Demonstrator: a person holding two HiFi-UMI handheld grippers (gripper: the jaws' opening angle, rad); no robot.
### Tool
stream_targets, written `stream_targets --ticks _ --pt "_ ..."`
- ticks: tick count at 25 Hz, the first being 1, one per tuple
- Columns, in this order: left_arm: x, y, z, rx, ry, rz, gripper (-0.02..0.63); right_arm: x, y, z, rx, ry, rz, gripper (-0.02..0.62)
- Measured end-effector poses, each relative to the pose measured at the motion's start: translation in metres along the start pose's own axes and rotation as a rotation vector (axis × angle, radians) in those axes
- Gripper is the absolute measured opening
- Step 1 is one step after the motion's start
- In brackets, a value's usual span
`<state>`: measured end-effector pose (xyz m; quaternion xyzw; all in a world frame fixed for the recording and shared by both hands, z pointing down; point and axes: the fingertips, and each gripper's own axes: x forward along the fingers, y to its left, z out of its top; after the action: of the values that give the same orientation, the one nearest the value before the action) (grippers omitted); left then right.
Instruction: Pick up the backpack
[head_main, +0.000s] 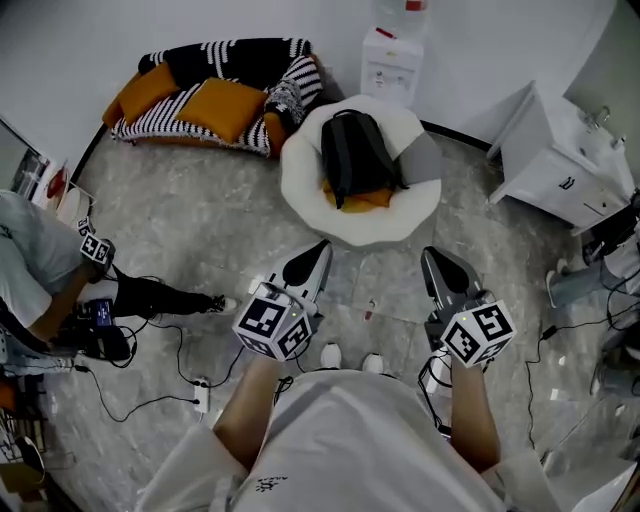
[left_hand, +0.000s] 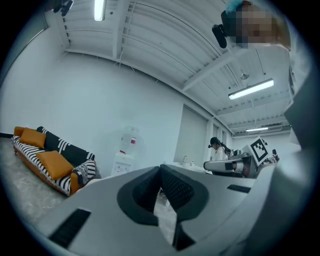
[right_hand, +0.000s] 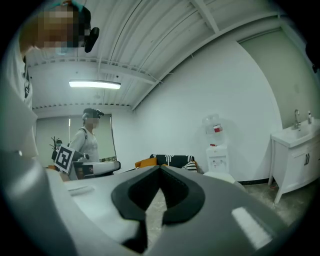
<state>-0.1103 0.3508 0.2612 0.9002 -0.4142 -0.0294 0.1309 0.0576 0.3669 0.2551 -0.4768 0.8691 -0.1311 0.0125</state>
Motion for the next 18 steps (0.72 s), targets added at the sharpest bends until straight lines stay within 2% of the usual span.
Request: stream_targets --ticks 12,18 --pt "-0.016 0.046 0.004 -0.003 0.005 -0.017 -0.006 0.038 0.018 0.005 0.012 -0.019 -0.008 0.002" --pt "-0.012 0.061 -0.003 -0.003 0.025 -0.007 -0.006 0.052 0.013 -0.001 0.014 0.006 -0.009 0.002"
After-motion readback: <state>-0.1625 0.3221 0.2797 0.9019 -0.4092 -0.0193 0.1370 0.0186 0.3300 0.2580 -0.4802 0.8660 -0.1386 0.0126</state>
